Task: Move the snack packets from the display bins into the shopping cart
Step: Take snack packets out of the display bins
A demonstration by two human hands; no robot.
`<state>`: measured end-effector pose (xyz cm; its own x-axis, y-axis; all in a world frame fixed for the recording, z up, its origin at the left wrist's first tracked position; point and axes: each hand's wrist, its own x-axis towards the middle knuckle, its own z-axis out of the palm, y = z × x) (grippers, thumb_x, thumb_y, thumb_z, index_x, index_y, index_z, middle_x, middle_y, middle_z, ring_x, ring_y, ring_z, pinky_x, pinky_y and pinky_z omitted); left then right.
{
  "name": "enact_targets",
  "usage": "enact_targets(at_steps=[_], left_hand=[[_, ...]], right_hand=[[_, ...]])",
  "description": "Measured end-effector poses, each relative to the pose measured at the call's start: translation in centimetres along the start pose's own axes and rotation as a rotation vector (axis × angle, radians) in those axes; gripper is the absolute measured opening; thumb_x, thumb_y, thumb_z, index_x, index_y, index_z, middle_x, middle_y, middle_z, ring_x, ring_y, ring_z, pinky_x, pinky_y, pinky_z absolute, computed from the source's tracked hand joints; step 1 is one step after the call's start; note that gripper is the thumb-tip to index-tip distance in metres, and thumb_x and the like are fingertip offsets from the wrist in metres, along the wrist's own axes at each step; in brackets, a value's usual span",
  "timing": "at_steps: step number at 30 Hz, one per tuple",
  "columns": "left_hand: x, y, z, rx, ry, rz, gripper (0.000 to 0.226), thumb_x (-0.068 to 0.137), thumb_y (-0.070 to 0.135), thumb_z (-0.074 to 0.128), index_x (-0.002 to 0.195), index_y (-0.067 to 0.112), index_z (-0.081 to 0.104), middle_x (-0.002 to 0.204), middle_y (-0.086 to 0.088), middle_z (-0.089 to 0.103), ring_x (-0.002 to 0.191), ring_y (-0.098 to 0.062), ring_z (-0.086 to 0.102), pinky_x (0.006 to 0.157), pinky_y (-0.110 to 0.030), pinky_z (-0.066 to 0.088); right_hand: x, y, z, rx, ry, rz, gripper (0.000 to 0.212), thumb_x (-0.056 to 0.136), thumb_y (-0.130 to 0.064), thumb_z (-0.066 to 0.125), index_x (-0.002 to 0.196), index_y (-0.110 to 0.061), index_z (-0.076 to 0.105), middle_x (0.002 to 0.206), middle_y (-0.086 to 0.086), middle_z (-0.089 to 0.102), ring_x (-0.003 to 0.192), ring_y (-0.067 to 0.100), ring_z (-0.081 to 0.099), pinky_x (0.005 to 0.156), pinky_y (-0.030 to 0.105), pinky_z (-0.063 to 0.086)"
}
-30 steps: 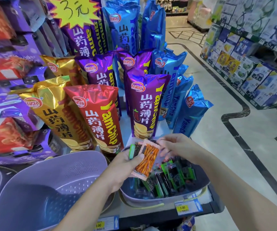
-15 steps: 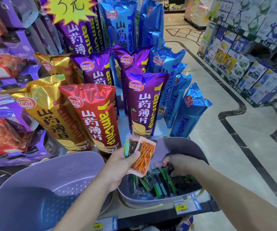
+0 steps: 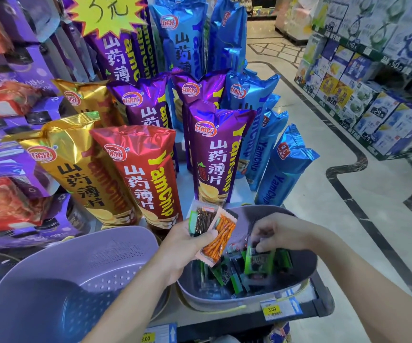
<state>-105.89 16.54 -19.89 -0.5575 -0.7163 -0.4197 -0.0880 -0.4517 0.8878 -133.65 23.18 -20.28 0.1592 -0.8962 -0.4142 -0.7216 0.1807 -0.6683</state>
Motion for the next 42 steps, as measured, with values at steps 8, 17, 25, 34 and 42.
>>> enact_targets(at_steps=[8, 17, 25, 34, 42], left_hand=[[-0.4, 0.5, 0.2, 0.039, -0.072, -0.062, 0.04, 0.09, 0.055, 0.066, 0.118, 0.028, 0.077, 0.114, -0.005, 0.081, 0.101, -0.024, 0.079, 0.07, -0.032, 0.064], [-0.4, 0.1, -0.2, 0.073, -0.068, -0.036, 0.041, 0.085, 0.023, 0.084, 0.123, 0.019, 0.071, 0.113, -0.007, 0.081, 0.102, -0.027, 0.079, 0.078, -0.036, 0.064], [-0.3, 0.0, -0.6, -0.02, -0.023, -0.019, 0.042, 0.082, 0.018, 0.085, 0.122, 0.017, 0.071, 0.112, -0.007, 0.081, 0.096, -0.024, 0.08, 0.068, -0.03, 0.062], [0.0, -0.2, -0.8, -0.057, -0.018, -0.004, 0.048, 0.075, 0.024, 0.084, 0.121, 0.019, 0.072, 0.113, -0.005, 0.081, 0.098, -0.022, 0.08, 0.068, -0.029, 0.063], [0.1, -0.2, -1.0, -0.066, -0.015, -0.017, 0.028, 0.094, 0.015, 0.076, 0.121, 0.021, 0.074, 0.116, -0.005, 0.08, 0.102, -0.021, 0.079, 0.072, -0.03, 0.063]], right_hand=[[0.1, -4.6, -1.3, 0.476, 0.19, -0.145, 0.015, 0.089, -0.028, 0.08, 0.094, -0.015, 0.074, 0.089, 0.003, 0.071, 0.082, 0.01, 0.064, 0.075, 0.025, 0.05], [3.3, -9.1, 1.1, 0.386, 0.344, -0.1, 0.024, 0.091, -0.028, 0.08, 0.11, -0.014, 0.077, 0.107, 0.003, 0.079, 0.097, 0.017, 0.074, 0.091, 0.043, 0.058], [2.5, -7.1, 1.0, 0.503, 0.377, -0.077, 0.017, 0.094, -0.043, 0.073, 0.101, -0.029, 0.077, 0.093, -0.011, 0.077, 0.085, 0.006, 0.071, 0.079, 0.02, 0.054], [3.5, 0.3, 2.7, -0.297, -0.001, 0.206, 0.02, 0.095, -0.028, 0.065, 0.112, -0.021, 0.072, 0.109, 0.002, 0.074, 0.098, 0.023, 0.069, 0.091, 0.041, 0.055], [4.5, 3.5, 5.3, -0.421, -0.137, 0.256, 0.024, 0.086, -0.029, 0.078, 0.108, -0.025, 0.068, 0.094, -0.008, 0.061, 0.088, 0.02, 0.058, 0.075, 0.03, 0.044]])
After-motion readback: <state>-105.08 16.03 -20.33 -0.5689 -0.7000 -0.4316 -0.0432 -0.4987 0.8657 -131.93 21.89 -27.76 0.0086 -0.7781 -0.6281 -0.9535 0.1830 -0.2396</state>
